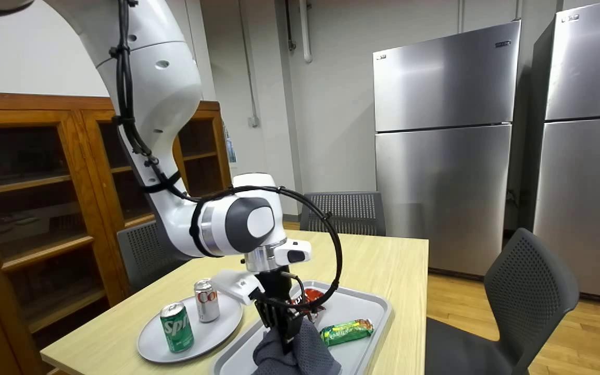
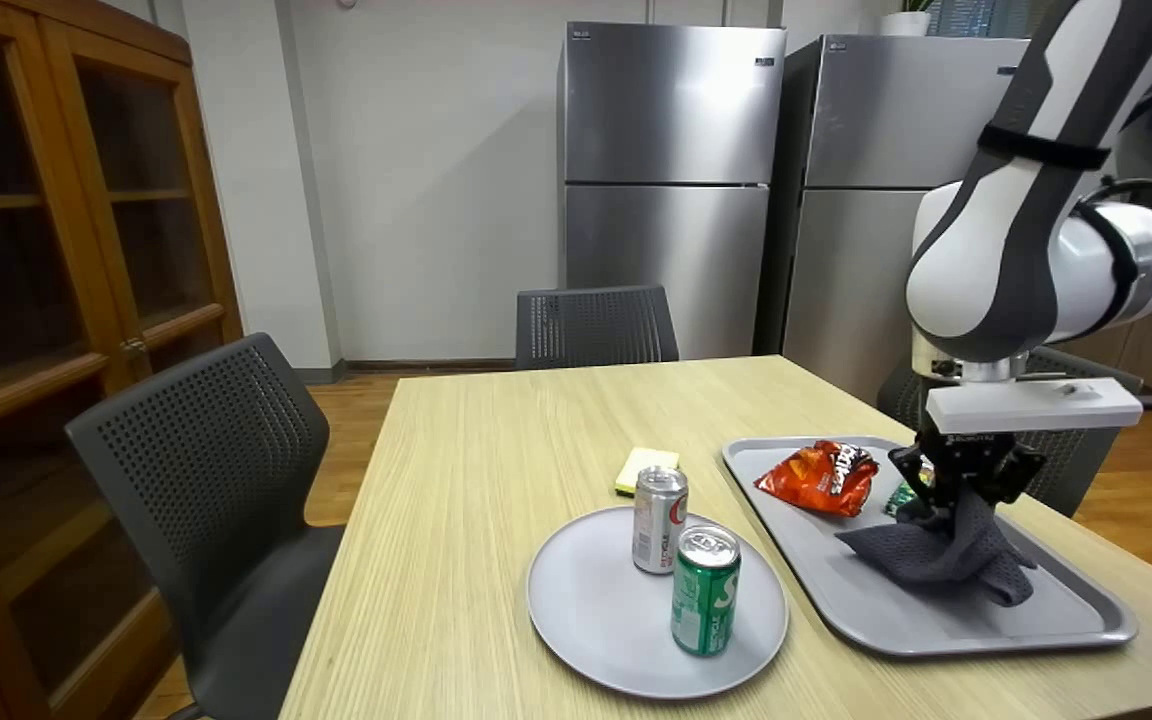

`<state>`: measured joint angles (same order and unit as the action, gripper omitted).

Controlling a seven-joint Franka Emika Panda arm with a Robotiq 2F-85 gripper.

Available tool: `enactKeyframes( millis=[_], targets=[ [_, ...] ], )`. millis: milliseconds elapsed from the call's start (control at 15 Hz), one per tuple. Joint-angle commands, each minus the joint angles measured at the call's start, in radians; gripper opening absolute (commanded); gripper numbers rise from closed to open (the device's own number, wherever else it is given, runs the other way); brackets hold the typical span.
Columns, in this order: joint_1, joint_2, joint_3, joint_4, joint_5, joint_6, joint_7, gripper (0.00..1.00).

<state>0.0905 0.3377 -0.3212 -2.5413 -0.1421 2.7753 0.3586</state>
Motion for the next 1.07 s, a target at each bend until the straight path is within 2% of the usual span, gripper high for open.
enactKeyframes(
  millis=[0, 533, 1000],
  targets=[
    [-0.070, -0.130, 0.029, -0.036, 0.015, -0.099, -0.089, 0.04],
    [-0.167, -0.258, 0.013, -0.031, -0.026, -0.220, -0.066, 0.04],
    [-0.264, -0.287, -0.011, -0.018, -0.056, -0.229, -0.009, 0.04]
  ],
)
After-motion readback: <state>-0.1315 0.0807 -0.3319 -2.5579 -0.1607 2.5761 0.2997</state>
